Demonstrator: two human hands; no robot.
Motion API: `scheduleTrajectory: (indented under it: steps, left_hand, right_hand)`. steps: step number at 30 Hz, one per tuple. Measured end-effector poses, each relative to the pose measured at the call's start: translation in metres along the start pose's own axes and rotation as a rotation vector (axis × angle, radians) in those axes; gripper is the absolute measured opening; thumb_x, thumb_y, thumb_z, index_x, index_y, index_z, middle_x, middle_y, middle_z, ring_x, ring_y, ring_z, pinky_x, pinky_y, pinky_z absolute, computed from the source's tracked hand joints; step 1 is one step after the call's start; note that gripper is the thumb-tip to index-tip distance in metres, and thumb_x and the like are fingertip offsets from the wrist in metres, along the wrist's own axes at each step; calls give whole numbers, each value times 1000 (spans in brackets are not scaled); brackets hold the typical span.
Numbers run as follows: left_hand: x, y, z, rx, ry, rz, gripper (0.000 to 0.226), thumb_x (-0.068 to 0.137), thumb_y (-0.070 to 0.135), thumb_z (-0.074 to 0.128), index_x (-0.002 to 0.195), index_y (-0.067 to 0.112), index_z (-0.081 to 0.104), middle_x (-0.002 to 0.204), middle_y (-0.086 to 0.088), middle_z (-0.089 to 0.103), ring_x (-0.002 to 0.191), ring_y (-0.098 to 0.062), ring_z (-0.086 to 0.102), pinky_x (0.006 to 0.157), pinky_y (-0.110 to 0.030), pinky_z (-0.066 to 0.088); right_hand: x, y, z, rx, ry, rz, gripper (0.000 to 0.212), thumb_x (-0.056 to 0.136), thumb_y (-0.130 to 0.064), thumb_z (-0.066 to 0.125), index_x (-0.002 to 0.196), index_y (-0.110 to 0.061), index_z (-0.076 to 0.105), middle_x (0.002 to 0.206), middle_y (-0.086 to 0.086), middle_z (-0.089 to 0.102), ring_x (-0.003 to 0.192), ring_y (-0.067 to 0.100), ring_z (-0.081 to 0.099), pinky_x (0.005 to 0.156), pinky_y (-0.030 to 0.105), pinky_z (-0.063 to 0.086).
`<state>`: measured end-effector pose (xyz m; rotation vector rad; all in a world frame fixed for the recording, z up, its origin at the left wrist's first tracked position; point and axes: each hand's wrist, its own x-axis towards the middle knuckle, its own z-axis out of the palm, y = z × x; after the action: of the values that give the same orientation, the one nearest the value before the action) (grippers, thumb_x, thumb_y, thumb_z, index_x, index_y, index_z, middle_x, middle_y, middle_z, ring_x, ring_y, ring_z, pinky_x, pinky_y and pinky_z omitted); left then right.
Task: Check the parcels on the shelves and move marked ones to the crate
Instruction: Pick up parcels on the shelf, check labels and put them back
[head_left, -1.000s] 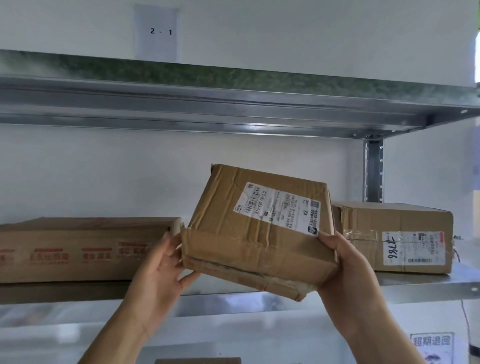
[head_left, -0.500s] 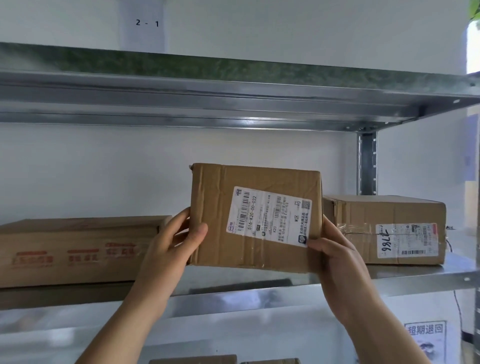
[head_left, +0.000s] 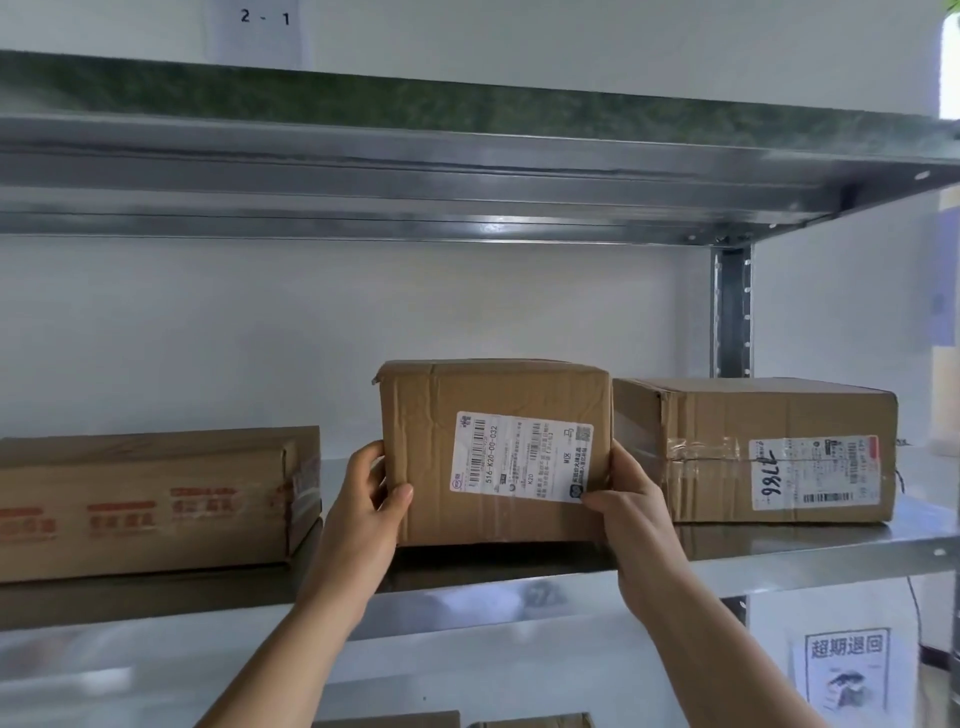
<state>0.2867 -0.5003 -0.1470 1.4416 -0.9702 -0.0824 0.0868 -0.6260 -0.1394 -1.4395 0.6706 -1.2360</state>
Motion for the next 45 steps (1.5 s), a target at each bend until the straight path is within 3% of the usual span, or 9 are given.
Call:
scheduleTrajectory:
  steps: [4, 11, 16, 20, 23, 29, 36, 41, 45]
  left_hand:
    - [3, -8, 0, 86, 9, -29, 45, 100, 18, 57, 138, 35, 41, 134, 5, 63, 121, -17, 61, 106, -46, 47]
    - [0, -8, 1, 136, 39, -26, 43, 101, 17, 56, 137, 37, 43, 135, 5, 62, 122, -18, 60, 104, -46, 48]
    - [-5, -5, 3, 186, 95, -34, 45, 100, 19, 57, 143, 27, 46, 141, 6, 58, 128, -14, 55, 104, -36, 46]
    - [-11, 3, -4, 74, 156, -6, 51, 101, 17, 55, 149, 25, 42, 152, 5, 46, 139, -12, 44, 110, -29, 36]
    - [-23, 8, -12, 12, 187, 59, 48, 102, 16, 53, 148, 24, 44, 151, 8, 46, 140, -9, 42, 109, -24, 33]
    - [-45, 15, -47, -50, 304, 208, 33, 100, 18, 57, 132, 23, 61, 127, 14, 66, 117, 2, 61, 102, -25, 49]
    - [-53, 14, -122, -202, 396, 218, 21, 100, 14, 57, 116, 19, 69, 110, 8, 74, 101, -12, 72, 81, -30, 61]
    - [-45, 6, -202, -115, 432, 279, 24, 98, 26, 60, 120, 21, 69, 114, 14, 72, 107, -4, 68, 96, -31, 53]
    - [-32, -14, -260, -35, 483, 292, 30, 98, 28, 62, 127, 24, 65, 128, 13, 64, 122, -8, 59, 104, -21, 44]
  right_hand:
    - [7, 10, 3, -102, 47, -16, 66, 80, 19, 43, 120, -28, 67, 109, -2, 74, 109, 18, 66, 88, 33, 54]
    - [3, 12, 5, -160, 92, -28, 53, 85, 13, 45, 112, -27, 69, 98, -9, 75, 98, 16, 68, 90, 40, 57]
    - [-2, 13, 4, -190, 100, -37, 58, 87, 5, 49, 137, -24, 56, 121, -1, 71, 99, 19, 66, 93, 46, 54]
    - [-23, 7, 4, -95, 137, -114, 63, 100, -4, 53, 156, -27, 37, 134, -12, 53, 118, 11, 50, 103, 33, 41]
    - [-47, 0, 7, -23, 209, -330, 48, 101, -5, 56, 142, -31, 54, 133, -20, 57, 128, 11, 55, 99, 21, 43]
    - [-73, -16, 38, 119, 132, -518, 48, 94, 20, 49, 120, -16, 66, 114, -11, 70, 103, -8, 67, 81, 7, 51]
    - [-103, -19, 115, 131, 71, -527, 47, 93, 14, 53, 114, -24, 70, 105, -11, 75, 102, 9, 71, 85, 15, 54]
    - [-138, -24, 185, 153, 42, -436, 37, 97, 4, 56, 120, -22, 69, 114, -9, 72, 106, 0, 66, 90, 20, 53]
    - [-153, -23, 226, 125, 6, -312, 37, 100, -17, 61, 134, -31, 61, 137, -13, 61, 129, 8, 54, 104, 27, 45]
